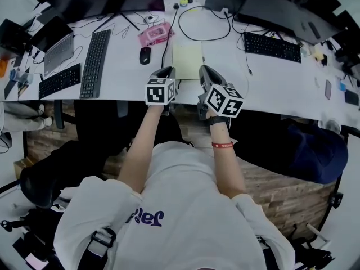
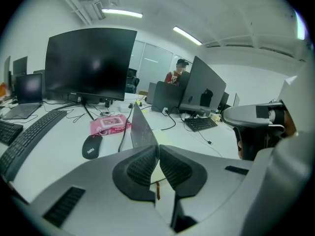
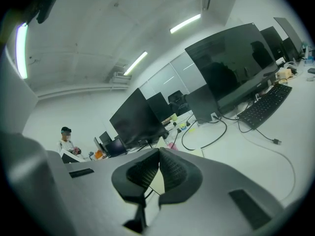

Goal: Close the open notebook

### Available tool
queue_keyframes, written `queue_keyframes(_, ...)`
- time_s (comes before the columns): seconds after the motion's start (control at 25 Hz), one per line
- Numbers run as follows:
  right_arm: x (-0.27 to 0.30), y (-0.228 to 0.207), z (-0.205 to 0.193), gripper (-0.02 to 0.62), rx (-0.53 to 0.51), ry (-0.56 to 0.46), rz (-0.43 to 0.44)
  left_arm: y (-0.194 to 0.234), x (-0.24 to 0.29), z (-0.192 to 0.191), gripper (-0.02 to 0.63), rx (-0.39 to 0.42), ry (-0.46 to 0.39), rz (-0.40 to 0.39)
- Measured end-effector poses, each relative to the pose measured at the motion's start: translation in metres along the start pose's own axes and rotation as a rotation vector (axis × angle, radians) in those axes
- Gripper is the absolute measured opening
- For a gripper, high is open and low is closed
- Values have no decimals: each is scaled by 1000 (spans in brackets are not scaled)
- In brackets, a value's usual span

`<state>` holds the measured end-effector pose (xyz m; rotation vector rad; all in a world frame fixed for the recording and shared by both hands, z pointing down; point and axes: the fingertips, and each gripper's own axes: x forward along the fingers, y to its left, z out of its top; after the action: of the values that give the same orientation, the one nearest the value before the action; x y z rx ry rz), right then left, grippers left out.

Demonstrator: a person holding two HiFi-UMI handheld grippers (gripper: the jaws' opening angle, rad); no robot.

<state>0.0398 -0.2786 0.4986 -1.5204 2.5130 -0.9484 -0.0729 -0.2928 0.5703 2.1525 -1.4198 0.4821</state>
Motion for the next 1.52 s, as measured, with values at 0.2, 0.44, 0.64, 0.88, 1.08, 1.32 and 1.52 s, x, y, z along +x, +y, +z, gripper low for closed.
queue_keyframes(0.2,-2,-4,0,14,16,-3,-4,-12,6,0,43,19,8,-14)
queue_keyframes(0.44,-5,-12,3,14,27,-15,-23,-21,13,0,43,64,5,1)
queue_keyframes(0.64,-8,-19,4,15,38,-20,-36,-27,17,0,43,84,8,-7)
queue_keyframes(0.88,-11,-25,6,14,47,-29,-51,-34,21,-2,46,116,26,-9)
queue_keyframes(1.08,-13,-32,3,14,56,-30,-65,-40,27,-4,49,135,26,-15)
queue_keyframes(1.32,-16,-39,-1,14,66,-27,-83,-48,34,-6,51,145,26,-29)
queue_keyframes(1.52,-17,-46,-6,14,79,-25,-98,-54,41,-9,54,167,34,-38)
